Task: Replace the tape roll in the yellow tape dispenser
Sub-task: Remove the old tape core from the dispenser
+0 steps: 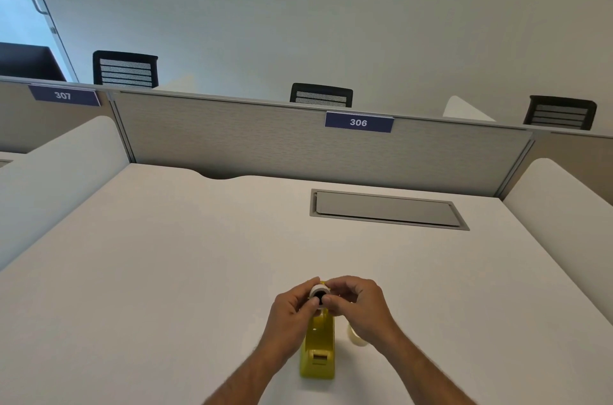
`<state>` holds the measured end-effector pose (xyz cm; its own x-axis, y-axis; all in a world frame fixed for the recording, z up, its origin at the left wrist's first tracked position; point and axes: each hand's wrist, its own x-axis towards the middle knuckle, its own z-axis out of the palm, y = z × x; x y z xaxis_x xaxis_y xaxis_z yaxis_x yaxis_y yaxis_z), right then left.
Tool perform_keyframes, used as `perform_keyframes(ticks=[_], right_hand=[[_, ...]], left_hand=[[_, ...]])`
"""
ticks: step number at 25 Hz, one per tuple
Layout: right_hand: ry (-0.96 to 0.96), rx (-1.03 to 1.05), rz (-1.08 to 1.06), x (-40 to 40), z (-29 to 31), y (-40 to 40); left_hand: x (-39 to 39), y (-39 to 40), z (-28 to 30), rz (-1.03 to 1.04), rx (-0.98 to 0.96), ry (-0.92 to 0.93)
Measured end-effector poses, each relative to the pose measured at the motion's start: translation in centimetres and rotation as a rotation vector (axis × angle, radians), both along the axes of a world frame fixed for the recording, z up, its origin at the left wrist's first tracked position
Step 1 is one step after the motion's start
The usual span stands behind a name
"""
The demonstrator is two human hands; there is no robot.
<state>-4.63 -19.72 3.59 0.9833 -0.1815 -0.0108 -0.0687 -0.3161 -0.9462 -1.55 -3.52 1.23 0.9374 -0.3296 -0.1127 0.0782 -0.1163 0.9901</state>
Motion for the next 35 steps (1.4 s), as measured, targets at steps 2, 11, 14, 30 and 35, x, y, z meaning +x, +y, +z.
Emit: perform_keyframes(ticks=[2,11,14,30,35], right_hand=[[0.006,-0.006,0.025,-0.2,0.0,0.1],[-0.082,-0.202,-0.038,-0.4,0.1,1.4],[-0.112,-0.232,-0.061,-0.6,0.2,1.8],[-0.112,-0.16,-0.085,-0.2,-0.2,1.0],[-0.05,0.002,-0.073,-0.2,-0.3,0.9]], left_hand=[[0.0,-0.2,0.2,0.012,0.006,0.006],[-1.0,-0.9,1.2,0.059,0.114,-0.152],[-1.0,-0.9,1.2,0.083,0.131,-0.177],[0.1,0.2,1.0,0.026,-0.088,-0.003],[0.7,0.7,0.7,0.034,0.01,-0.088]])
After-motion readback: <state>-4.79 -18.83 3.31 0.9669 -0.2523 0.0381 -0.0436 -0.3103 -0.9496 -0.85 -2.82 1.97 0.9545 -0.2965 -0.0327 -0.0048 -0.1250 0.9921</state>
